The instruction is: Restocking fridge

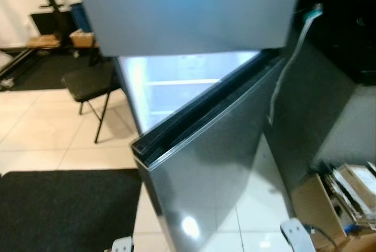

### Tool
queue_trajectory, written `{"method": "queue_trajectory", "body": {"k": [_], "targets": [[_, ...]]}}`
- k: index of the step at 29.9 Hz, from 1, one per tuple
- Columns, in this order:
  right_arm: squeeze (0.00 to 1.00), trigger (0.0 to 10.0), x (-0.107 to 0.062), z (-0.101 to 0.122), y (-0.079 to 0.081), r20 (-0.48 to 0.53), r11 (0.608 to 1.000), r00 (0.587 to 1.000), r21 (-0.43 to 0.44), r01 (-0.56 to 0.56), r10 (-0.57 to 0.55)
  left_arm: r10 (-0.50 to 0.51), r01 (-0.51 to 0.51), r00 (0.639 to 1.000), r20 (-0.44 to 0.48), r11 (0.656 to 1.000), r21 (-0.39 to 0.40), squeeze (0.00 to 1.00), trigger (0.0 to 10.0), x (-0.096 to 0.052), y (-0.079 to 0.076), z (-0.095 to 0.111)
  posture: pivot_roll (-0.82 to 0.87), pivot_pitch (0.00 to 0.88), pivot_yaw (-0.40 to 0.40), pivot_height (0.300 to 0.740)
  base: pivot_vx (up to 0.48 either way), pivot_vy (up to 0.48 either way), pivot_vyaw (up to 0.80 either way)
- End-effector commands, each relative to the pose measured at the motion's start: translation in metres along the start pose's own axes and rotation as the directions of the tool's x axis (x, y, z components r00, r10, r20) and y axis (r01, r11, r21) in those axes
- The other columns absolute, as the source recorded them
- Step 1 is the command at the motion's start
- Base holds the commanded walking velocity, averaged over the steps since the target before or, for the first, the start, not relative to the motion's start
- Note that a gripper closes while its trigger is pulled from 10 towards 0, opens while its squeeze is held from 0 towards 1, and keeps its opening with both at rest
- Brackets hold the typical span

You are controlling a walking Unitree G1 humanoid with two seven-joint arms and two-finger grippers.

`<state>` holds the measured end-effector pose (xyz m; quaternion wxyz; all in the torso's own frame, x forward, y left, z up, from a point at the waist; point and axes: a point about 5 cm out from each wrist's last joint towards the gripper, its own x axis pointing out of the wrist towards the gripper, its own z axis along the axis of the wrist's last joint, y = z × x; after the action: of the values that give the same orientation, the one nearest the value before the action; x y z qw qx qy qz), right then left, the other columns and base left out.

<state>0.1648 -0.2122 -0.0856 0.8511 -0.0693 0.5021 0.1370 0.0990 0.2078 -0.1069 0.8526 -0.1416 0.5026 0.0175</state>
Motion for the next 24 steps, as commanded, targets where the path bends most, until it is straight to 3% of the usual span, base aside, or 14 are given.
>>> {"method": "queue_trajectory", "body": {"k": [1, 24], "targets": [[0.00, 10.0, -0.0008, -0.0012, -0.0006, 0.005, 1.000, 1.000, 0.006, -0.013, 0.013, 0.004, -0.004, 1.000, -0.002, 1.000, 0.008, 0.00, 10.0, 0.0006, 0.0004, 0.0023, -0.09, 0.000, -0.007, 0.740, 0.000, 0.000, 0.00], [0.00, 10.0, -0.0008, 0.0022, 0.0034, 0.033, 0.996, 0.995, 0.015, -0.093, 0.092, -0.003, 0.003, 1.000, -0.011, 1.000, 0.020, 0.00, 10.0, 0.0008, -0.0013, 0.0005, -0.09, 0.000, -0.010, 0.740, 0.000, 0.000, 0.78]]}}
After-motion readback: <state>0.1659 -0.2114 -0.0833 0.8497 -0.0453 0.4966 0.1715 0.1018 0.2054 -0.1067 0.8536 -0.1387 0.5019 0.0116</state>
